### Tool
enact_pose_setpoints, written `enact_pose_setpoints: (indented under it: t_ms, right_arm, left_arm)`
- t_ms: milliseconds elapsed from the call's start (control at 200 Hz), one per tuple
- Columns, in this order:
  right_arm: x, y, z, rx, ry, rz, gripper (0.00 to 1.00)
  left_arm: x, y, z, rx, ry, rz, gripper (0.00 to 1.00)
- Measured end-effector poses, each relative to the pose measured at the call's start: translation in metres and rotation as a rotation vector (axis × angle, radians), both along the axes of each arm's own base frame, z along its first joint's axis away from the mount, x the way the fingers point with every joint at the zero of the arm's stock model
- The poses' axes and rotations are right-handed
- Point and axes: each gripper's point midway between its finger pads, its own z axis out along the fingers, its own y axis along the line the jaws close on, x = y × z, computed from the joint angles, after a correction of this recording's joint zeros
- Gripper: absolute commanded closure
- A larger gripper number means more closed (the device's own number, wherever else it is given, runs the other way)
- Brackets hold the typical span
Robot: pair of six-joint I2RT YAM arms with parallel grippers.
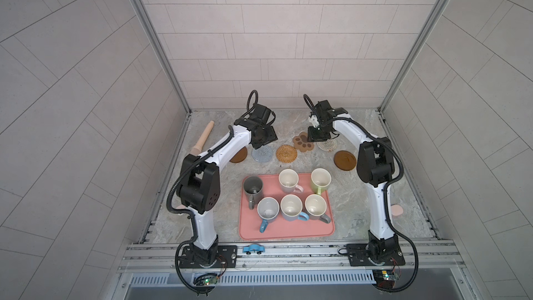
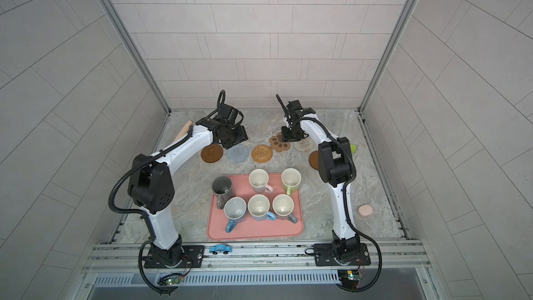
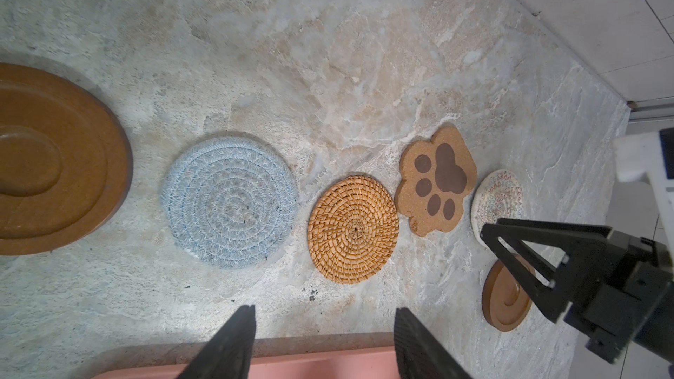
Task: Place cups on coasters
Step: Move the coaster to the top-center of the table.
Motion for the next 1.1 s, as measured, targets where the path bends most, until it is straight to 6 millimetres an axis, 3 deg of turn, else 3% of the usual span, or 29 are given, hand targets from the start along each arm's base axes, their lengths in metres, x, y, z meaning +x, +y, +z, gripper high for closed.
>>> enact_pose_setpoints:
  t_ms: [510,801,1096]
  right_arm:
    - [0.06,0.052,-0.007,0.127,-0.083,0.01,0.59]
    - [0.066,0.075,-0.024,0.168,-0.075,0.012,0.59]
    - [0.076,0.072,-0.024,0.133,-0.113,-0.033,0.59]
  left_arm:
    - [-0.007,0.007,-0.002,0.029,0.022,0.009,0.32]
    - [-0.01,0.011,-0.004,0.044,0.031,0.015,0.32]
    - [-0.014,0.014,-0.001,0.054,0.033,0.02,0.32]
